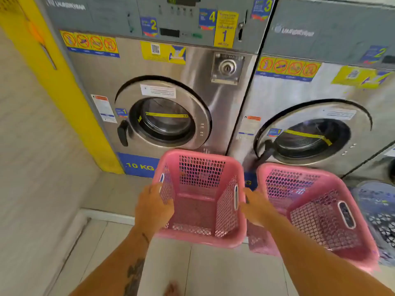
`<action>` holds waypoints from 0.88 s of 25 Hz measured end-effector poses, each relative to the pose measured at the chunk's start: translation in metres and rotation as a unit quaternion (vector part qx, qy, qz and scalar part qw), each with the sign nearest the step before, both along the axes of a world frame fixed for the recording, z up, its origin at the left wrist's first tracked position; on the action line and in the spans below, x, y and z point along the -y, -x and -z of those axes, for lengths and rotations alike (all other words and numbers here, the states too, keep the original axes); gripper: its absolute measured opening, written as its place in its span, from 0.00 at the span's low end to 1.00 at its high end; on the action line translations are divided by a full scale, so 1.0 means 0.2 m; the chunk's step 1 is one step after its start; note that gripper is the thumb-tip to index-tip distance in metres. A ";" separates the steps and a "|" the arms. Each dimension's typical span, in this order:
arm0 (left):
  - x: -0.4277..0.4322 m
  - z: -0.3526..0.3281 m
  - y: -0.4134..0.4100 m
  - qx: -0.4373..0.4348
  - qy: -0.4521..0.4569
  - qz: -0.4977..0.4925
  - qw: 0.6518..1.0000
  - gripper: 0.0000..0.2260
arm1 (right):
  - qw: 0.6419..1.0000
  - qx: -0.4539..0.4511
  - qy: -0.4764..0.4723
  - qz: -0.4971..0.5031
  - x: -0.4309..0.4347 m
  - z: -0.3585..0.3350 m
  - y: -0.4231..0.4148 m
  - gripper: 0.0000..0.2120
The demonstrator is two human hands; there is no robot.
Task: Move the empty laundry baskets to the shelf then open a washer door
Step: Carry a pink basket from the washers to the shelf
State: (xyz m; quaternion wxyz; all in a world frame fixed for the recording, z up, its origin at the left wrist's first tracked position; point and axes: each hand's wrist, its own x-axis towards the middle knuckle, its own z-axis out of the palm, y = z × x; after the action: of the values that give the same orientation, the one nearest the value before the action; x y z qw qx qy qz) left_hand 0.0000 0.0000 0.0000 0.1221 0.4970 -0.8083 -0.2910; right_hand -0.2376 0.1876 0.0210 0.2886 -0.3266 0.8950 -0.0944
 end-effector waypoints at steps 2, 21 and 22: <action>0.19 0.17 0.05 0.032 0.031 0.000 0.999 0.23 | 1.000 -0.010 -0.008 0.028 0.16 0.18 0.05 0.30; 0.50 0.80 0.00 -0.046 0.035 0.038 0.998 0.35 | 0.984 0.035 -0.025 0.173 0.24 0.72 0.17 0.34; 0.47 0.77 -0.05 -0.036 0.034 0.032 0.998 0.35 | 0.985 0.036 -0.014 0.166 0.21 0.70 0.12 0.34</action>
State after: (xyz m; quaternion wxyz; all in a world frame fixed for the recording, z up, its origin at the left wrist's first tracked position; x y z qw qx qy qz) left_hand 0.0093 -0.0941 -0.1549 0.1579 0.4556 -0.8285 -0.2848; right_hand -0.2624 0.1460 -0.1183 0.3053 -0.1661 0.9271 -0.1404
